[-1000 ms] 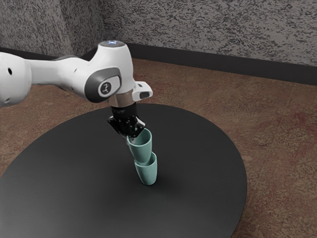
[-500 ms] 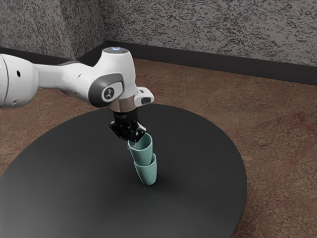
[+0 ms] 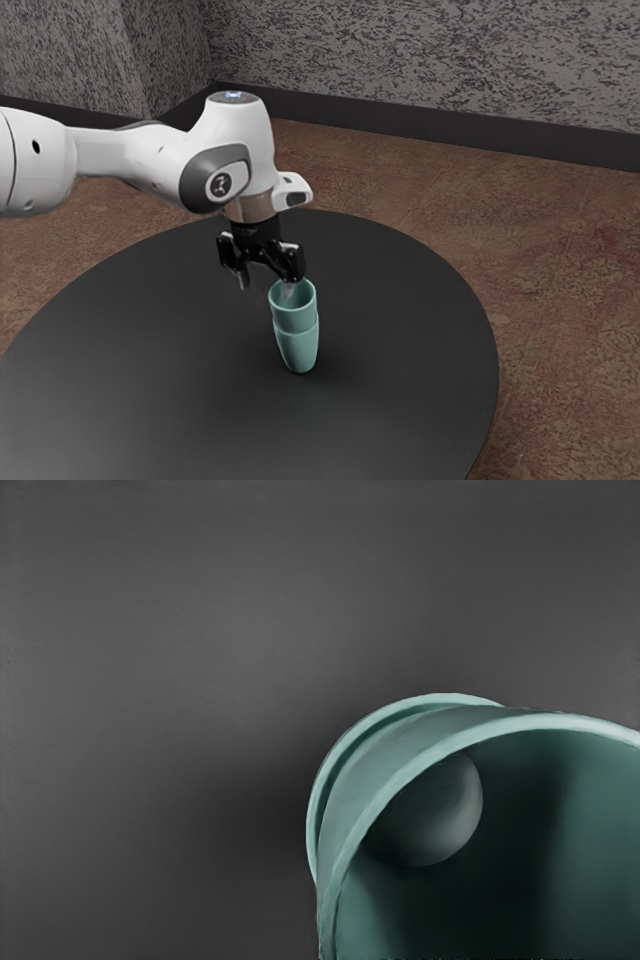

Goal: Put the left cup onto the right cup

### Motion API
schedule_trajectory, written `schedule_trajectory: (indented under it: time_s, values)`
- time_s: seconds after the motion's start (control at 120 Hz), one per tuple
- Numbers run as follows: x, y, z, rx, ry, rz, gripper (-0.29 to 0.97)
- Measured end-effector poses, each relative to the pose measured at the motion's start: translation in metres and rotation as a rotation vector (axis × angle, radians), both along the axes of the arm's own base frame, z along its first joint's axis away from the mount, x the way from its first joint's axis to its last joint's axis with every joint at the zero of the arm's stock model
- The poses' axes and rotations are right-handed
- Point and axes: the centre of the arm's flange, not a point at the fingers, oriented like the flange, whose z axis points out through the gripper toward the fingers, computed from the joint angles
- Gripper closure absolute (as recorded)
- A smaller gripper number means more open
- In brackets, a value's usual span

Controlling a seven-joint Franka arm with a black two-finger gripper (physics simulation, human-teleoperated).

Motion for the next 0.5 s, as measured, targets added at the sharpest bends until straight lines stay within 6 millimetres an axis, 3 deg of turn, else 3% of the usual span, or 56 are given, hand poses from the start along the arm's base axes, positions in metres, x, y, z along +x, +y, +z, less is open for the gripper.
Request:
schedule_trajectory:
  time_s: [0.075, 0.217, 0.325, 0.5]
  values:
    - [0.006, 0.003, 0.018, 0.000, -0.024, 0.003, 0.06]
    - [0.021, 0.006, 0.076, 0.007, -0.077, 0.003, 0.03]
    - [0.025, 0.023, 0.116, 0.015, -0.082, 0.029, 0.02]
    - [0.021, 0.047, 0.141, 0.032, -0.038, 0.003, 0.01]
